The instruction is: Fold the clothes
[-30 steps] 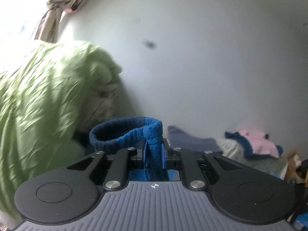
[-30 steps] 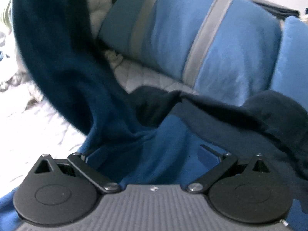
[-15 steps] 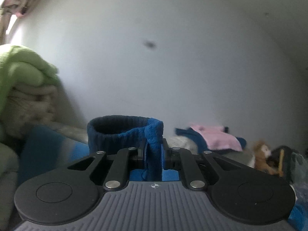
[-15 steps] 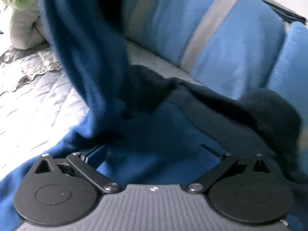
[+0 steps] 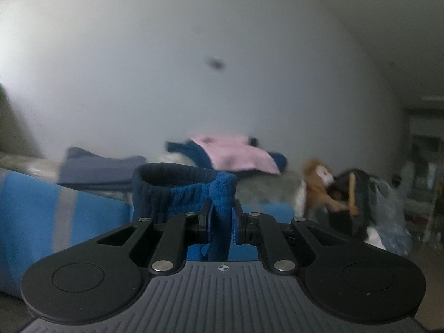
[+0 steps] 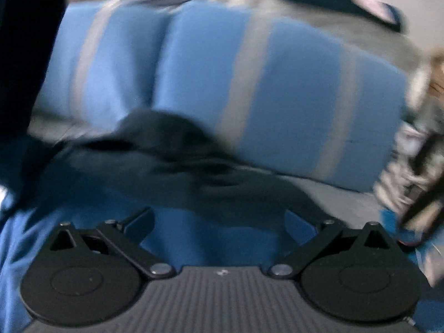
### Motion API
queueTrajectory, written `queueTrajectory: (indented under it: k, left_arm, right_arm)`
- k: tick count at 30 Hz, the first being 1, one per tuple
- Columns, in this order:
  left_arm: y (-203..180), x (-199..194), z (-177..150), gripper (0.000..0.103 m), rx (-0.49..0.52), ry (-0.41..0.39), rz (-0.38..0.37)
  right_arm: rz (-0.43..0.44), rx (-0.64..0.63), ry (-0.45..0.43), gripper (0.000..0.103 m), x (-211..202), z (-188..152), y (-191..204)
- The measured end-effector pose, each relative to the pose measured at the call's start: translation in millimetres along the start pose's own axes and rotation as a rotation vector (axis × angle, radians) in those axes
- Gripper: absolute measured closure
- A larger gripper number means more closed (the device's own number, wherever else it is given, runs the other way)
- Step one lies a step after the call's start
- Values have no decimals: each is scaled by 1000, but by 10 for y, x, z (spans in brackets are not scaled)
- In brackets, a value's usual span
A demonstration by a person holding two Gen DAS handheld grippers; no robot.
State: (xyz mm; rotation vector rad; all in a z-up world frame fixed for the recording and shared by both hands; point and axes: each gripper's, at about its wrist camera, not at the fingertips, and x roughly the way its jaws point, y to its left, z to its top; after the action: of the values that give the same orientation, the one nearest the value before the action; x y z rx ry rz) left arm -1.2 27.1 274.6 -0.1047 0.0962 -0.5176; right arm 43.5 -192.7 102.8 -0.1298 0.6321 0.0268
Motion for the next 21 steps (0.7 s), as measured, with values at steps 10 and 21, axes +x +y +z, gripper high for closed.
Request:
queueTrajectory:
  k: [10,21]
  left_arm:
    - [-665,518,-847,23,67,154,-67]
    - [-156,349,-1538,20,-28,243,94]
  right_arm:
    - [-117,271,-43,0,-179,-240,-1052]
    - [25,160,7,0,-226,-373,-1163]
